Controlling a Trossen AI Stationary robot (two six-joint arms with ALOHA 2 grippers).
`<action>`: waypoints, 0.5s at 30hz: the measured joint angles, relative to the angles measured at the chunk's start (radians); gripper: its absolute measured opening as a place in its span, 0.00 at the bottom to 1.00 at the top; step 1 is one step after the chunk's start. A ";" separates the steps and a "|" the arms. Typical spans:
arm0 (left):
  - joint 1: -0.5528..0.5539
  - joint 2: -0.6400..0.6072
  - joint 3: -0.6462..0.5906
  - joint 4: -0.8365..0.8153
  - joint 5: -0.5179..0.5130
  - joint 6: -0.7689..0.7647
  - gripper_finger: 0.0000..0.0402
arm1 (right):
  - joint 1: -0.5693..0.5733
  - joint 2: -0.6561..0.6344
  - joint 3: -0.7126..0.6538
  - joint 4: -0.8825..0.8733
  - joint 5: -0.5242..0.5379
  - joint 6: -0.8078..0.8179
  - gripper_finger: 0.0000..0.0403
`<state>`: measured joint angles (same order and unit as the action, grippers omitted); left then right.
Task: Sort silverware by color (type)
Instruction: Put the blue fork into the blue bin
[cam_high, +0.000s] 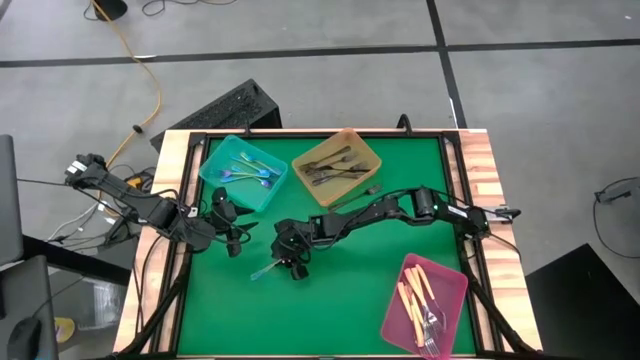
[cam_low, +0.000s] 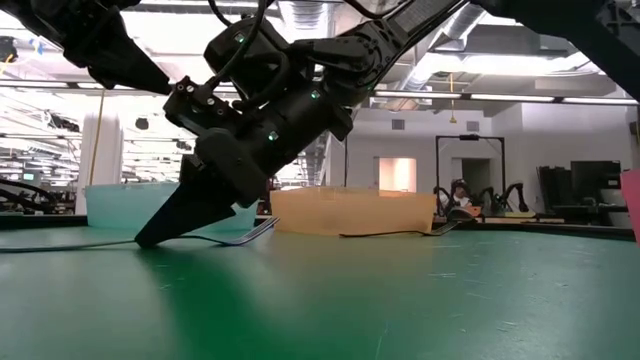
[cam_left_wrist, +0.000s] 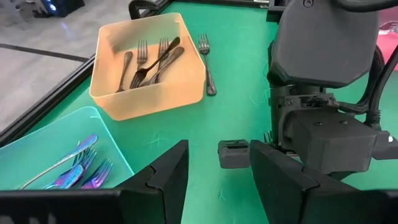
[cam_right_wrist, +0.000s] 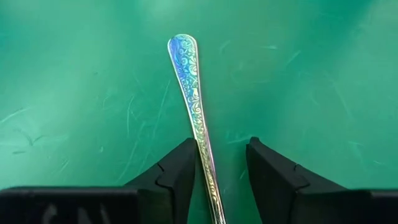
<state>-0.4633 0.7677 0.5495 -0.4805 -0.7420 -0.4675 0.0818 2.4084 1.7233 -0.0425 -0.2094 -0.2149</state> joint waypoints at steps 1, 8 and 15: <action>0.000 0.000 0.000 0.000 0.000 0.000 0.39 | 0.000 0.000 0.000 -0.002 0.014 -0.002 0.40; 0.000 0.000 0.000 0.000 -0.003 -0.008 0.39 | -0.005 0.000 0.000 -0.019 0.040 -0.020 0.26; 0.000 0.000 0.000 -0.001 -0.004 -0.008 0.39 | -0.005 0.000 0.000 -0.036 0.051 -0.021 0.13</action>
<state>-0.4636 0.7677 0.5495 -0.4810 -0.7456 -0.4755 0.0769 2.4088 1.7237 -0.0782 -0.1589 -0.2356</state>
